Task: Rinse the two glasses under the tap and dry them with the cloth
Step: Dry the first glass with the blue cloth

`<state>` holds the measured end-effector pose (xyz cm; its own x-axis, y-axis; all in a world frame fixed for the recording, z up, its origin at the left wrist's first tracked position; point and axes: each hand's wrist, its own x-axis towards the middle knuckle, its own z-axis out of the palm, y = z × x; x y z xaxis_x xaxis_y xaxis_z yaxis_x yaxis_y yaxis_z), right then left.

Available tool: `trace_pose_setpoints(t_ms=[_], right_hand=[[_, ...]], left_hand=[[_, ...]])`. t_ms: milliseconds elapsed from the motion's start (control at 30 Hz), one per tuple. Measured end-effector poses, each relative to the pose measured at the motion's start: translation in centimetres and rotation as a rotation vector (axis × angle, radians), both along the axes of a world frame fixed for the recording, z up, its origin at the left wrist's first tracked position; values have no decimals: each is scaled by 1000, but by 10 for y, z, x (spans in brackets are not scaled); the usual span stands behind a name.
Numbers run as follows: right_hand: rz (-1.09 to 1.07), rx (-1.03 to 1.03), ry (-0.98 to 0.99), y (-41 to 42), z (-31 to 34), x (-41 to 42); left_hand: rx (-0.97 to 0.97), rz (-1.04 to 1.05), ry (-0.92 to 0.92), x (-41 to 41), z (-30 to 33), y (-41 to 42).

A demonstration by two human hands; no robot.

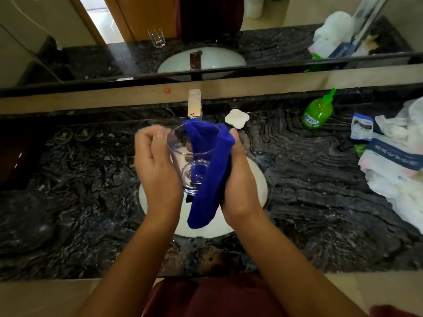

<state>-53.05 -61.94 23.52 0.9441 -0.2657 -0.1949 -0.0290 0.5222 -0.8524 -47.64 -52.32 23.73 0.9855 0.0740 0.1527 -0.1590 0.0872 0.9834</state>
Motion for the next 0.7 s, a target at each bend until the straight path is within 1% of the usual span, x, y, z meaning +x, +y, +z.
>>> trace_pose_setpoints(t_ms=[67, 167, 233, 333, 400, 467, 533, 567, 600, 700], right_hand=[[-80, 5, 5, 1, -2, -1], [-195, 37, 63, -6, 0, 0], [-262, 55, 108, -13, 1, 3], [-250, -21, 116, -16, 3, 4], [-230, -108, 80, -14, 2, 2], [-249, -269, 38, -12, -1, 0], [-280, -399, -13, -12, -2, -2], [-281, -416, -45, -12, -1, -2], [-257, -399, -78, -12, 1, -2], [-117, -348, -175, -14, 6, -1]], left_hand=[[67, 17, -41, -4, -4, -3], [190, -47, -93, -20, -10, -8], [193, -78, -76, -33, -10, -10], [125, -158, -112, -45, -10, -17], [-11, -139, -16, -42, -4, -19], [-146, -121, 140, -32, 3, -17], [-257, -183, 272, -24, 6, -12], [-297, -215, 333, -22, 6, -10], [-312, -248, 390, -20, 5, -8], [-242, -346, 528, -18, 1, -3]])
